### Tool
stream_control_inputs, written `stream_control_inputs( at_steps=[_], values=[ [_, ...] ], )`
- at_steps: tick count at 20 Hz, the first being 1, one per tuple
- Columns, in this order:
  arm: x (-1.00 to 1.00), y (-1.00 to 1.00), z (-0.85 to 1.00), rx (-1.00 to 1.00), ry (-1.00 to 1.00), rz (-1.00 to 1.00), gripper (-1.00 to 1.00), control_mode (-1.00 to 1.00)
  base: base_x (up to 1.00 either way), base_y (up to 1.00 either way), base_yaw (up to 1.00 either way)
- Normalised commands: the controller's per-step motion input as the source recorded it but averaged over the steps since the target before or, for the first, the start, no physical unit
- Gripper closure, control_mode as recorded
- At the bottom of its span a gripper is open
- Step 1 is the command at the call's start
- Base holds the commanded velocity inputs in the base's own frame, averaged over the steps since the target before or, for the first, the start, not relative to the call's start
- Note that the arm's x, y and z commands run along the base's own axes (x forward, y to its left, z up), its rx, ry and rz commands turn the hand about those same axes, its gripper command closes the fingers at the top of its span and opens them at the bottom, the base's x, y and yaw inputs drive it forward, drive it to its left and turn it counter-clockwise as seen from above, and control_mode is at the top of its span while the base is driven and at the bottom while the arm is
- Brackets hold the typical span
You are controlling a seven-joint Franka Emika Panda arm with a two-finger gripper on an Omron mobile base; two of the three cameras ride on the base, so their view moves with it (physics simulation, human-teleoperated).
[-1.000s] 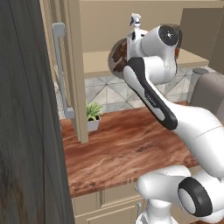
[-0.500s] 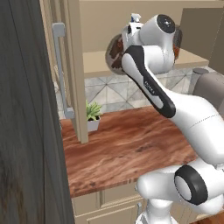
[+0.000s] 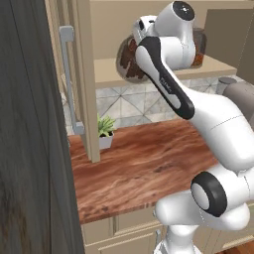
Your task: Pick the jar and jar from the dining table and place them in the open cabinet. Close the cabinet after placing the objects.
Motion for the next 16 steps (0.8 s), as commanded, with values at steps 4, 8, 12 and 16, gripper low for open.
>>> stream_control_inputs(
  at_steps=[4,8,12,16],
  values=[
    [0.39,0.04,0.12,-0.19,-0.08,0.08,1.00,-1.00,0.00,0.00,0.00],
    [0.26,0.08,0.05,-0.24,-0.17,0.04,1.00,-1.00,0.00,0.00,0.00],
    [0.21,0.07,0.00,-0.27,-0.22,0.01,1.00,-1.00,0.00,0.00,0.00],
    [0.26,0.03,0.00,-0.13,-0.12,0.00,1.00,-1.00,0.00,0.00,0.00]
  ],
)
